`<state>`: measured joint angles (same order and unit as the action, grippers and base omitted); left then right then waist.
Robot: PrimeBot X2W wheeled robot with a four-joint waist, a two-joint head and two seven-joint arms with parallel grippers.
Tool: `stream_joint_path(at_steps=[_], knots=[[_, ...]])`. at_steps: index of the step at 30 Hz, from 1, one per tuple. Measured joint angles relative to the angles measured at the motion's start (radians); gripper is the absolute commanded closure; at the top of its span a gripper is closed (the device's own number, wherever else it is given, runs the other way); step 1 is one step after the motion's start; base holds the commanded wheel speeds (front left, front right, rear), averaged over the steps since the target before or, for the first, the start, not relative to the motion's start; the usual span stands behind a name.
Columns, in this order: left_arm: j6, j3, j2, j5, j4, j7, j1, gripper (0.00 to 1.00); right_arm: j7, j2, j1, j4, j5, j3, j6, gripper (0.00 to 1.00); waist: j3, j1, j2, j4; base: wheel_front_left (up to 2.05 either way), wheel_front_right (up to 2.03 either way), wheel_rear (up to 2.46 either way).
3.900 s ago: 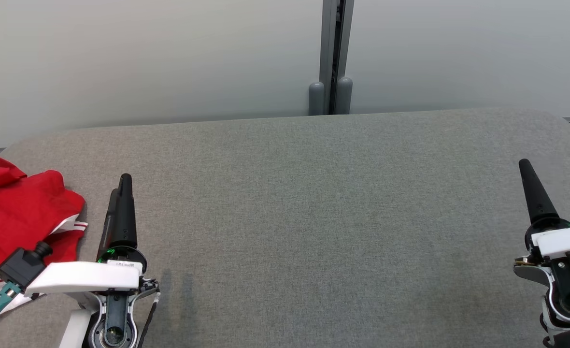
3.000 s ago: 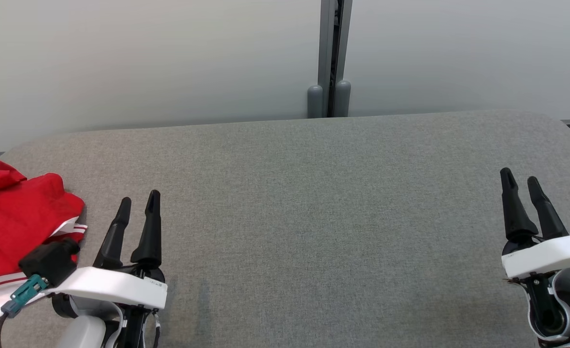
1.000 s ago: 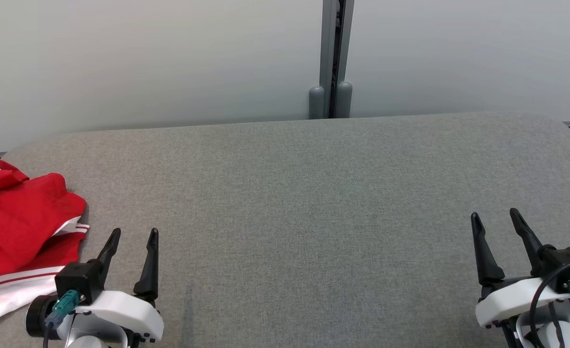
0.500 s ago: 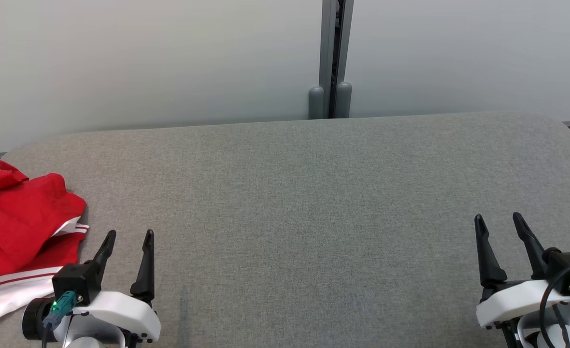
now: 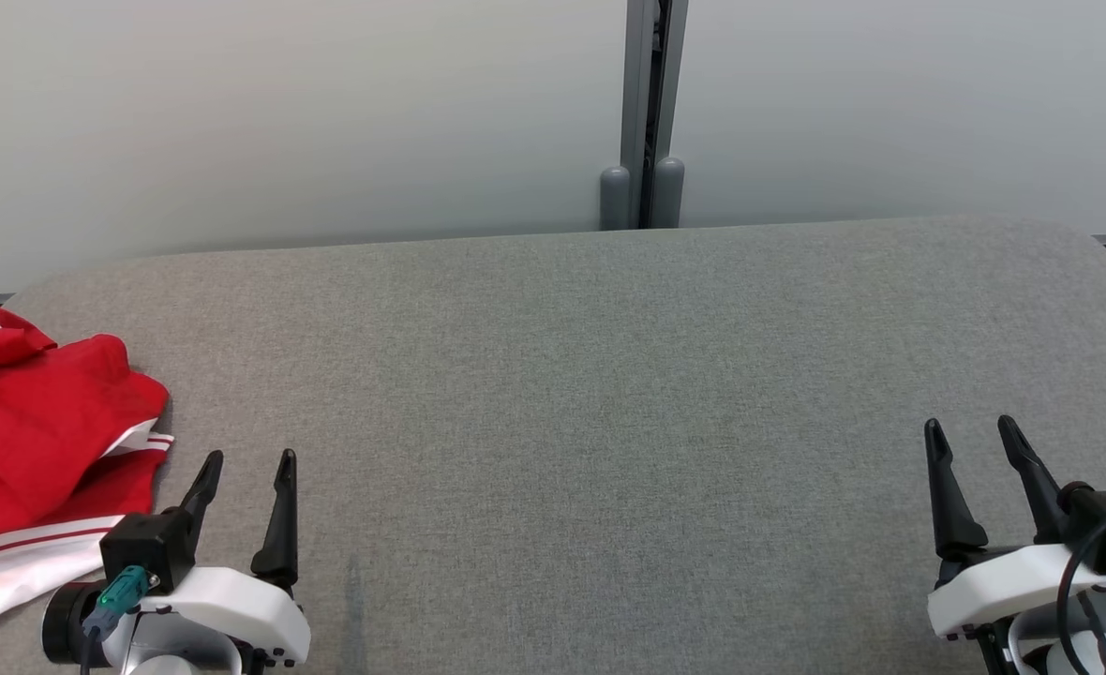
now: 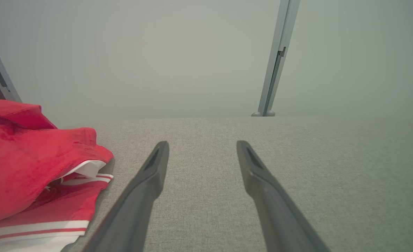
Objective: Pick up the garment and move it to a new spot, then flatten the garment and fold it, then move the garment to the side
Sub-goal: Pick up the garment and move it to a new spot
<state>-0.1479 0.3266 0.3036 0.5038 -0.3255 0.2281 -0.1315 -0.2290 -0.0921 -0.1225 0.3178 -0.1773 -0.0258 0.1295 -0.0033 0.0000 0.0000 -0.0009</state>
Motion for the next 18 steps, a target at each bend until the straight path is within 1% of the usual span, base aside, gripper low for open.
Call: stream_joint_path(at_steps=[10,18], knots=[[0.002,-0.001,-0.003,0.018,-0.007,0.005,-0.001,0.0,0.004,0.0,0.0,-0.008,-0.009,-0.002,0.0,0.0,0.0,0.0,0.0,0.007,0.0,0.0,0.0],[0.002,-0.008,-0.001,0.021,-0.014,0.01,-0.02,0.0,0.004,0.0,0.002,-0.02,-0.029,-0.001,0.0,0.0,-0.001,0.0,0.0,0.045,0.0,0.0,0.0]])
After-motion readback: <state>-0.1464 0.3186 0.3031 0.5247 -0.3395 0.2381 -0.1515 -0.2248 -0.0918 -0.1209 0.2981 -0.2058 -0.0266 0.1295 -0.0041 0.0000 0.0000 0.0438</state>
